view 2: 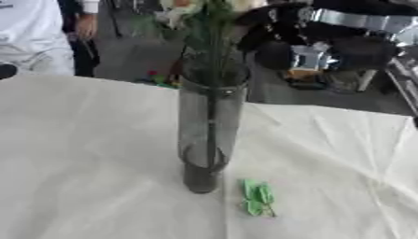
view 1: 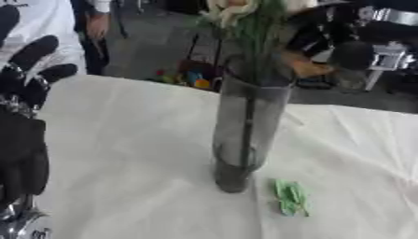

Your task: Arrange flowers into the vase.

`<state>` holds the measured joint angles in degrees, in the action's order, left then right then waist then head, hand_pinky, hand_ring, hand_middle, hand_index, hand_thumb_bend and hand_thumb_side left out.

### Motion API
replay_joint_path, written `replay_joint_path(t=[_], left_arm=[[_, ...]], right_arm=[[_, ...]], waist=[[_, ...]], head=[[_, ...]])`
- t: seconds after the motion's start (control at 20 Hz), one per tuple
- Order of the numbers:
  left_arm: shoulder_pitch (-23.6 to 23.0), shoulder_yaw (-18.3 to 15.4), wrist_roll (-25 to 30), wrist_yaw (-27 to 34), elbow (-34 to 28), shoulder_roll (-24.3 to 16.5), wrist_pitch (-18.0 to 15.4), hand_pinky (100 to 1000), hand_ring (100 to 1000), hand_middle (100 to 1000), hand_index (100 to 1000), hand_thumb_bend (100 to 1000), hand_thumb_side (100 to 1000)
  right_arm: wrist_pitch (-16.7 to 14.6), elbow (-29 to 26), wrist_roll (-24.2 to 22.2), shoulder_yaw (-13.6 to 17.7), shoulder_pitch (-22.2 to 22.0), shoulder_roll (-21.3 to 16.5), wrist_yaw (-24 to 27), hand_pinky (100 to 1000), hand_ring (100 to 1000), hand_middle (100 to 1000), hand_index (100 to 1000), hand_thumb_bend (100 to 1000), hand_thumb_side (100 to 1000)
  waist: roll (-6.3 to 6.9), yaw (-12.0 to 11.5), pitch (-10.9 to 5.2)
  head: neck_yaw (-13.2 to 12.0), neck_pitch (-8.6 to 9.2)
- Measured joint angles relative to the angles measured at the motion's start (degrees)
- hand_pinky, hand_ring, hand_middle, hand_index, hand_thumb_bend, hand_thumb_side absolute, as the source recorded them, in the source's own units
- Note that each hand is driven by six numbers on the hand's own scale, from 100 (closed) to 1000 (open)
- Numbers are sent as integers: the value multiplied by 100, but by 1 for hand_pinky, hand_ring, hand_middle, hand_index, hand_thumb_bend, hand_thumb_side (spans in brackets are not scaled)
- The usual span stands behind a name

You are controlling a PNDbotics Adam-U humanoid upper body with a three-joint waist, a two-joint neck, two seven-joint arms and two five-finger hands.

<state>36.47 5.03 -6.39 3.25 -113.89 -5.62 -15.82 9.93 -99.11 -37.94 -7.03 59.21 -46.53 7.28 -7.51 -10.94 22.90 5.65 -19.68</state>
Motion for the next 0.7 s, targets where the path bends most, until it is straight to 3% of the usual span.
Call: replay_joint_path(t=[0.7], left_arm=[[-10,0,29,0,0,0,19,731,824,905,918,100,1000]], right_arm=[[-28,27,81,-22,-75,-10,42,880,896,817,1000,700,775]], waist=[[-37,35,-35]], head=[[-7,14]])
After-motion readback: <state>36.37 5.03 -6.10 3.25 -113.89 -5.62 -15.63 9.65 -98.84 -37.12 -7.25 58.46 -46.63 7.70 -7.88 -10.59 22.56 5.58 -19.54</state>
